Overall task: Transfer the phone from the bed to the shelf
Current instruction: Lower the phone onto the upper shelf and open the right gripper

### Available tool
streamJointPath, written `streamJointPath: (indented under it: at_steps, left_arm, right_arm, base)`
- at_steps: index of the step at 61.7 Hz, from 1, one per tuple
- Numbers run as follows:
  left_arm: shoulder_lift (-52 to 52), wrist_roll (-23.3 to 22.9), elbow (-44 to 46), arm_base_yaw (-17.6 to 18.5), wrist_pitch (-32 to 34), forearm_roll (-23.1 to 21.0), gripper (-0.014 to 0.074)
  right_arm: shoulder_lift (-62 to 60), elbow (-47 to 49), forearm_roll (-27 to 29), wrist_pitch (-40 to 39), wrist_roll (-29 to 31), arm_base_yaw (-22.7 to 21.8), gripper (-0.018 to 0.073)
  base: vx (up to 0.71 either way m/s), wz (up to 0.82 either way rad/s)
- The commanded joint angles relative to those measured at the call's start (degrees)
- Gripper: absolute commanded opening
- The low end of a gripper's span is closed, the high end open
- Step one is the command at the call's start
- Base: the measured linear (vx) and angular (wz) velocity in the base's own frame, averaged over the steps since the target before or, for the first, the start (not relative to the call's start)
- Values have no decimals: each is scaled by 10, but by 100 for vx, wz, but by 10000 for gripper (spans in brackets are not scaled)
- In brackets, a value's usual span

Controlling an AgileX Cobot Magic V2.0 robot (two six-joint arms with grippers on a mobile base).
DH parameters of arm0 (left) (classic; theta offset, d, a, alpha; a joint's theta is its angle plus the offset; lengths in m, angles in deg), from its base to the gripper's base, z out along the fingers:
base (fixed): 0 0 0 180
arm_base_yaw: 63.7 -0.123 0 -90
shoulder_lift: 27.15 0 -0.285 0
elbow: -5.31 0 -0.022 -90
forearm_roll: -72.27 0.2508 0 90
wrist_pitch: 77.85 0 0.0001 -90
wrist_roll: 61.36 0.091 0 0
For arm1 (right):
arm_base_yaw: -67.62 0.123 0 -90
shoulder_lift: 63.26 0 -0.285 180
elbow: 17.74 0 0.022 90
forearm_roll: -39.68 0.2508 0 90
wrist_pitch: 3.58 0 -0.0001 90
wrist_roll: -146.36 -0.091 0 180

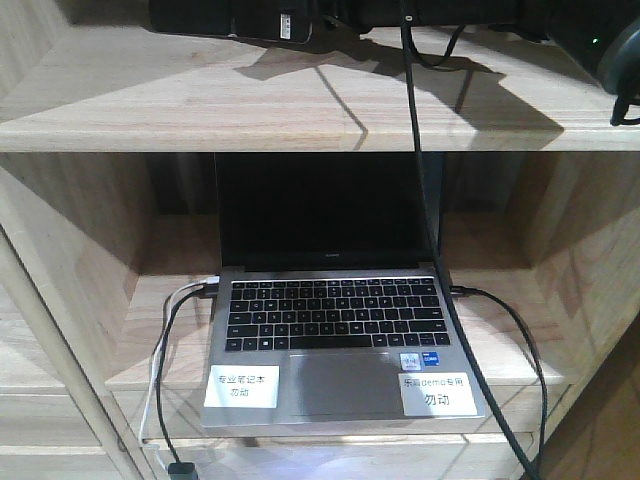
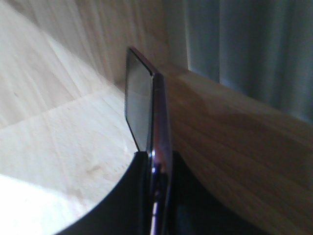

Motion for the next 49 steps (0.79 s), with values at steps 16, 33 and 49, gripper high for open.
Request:
streamJointPath:
  at_steps: [16, 33, 49]
  left_arm:
    - [3, -2, -2, 3, 41, -5, 1]
    - [3, -2, -2, 3, 41, -5, 1]
    - [3, -2, -2, 3, 41, -5, 1]
  right_arm:
    - [-29, 18, 28, -9, 20, -2, 258]
    - [-29, 18, 26, -9, 19, -2, 652]
    - [-39, 18, 17, -12, 19, -2, 687]
  base:
    - [0, 0]
    - [0, 0]
    - [0, 0]
